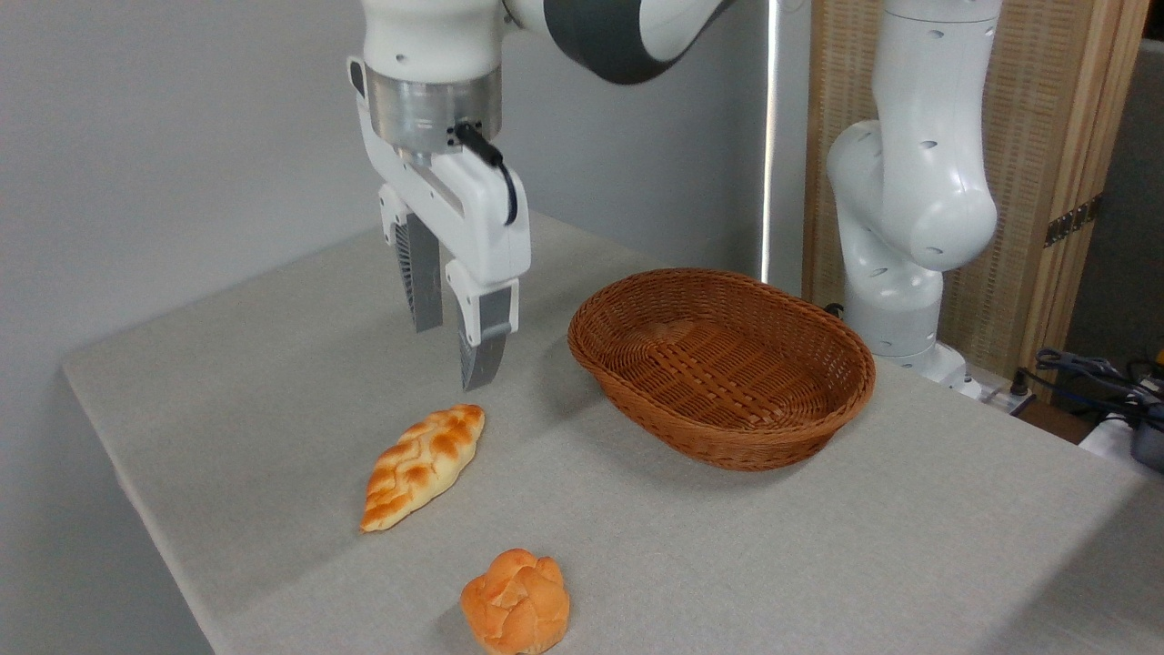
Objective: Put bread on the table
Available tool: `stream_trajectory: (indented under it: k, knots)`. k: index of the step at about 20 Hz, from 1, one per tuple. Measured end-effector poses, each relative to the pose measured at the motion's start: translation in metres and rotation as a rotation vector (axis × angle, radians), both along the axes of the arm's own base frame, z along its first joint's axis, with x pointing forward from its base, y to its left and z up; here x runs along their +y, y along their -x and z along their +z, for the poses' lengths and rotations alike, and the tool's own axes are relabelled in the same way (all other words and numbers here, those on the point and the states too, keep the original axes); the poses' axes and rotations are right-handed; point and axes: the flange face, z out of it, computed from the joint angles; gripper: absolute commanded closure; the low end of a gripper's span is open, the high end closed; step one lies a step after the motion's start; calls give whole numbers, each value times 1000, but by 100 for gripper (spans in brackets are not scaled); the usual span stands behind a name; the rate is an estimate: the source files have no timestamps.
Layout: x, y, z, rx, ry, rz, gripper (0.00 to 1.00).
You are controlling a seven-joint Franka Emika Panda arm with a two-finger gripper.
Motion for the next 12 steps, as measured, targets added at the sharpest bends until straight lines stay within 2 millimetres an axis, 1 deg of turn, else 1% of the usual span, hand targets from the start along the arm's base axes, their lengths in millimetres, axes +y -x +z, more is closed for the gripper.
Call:
stream_trajectory:
  k: [2, 4, 6, 7, 10, 12]
  knots:
    - [4, 1, 13, 7, 4, 35, 0]
    - [13, 5, 27, 20, -5, 49, 0]
    - [19, 9, 37, 28, -54, 48, 0]
    - [16, 10, 39, 30, -88, 36, 0]
    - [-5, 13, 39, 37, -163, 10, 0]
    - [-10, 14, 39, 45, -185, 11, 0]
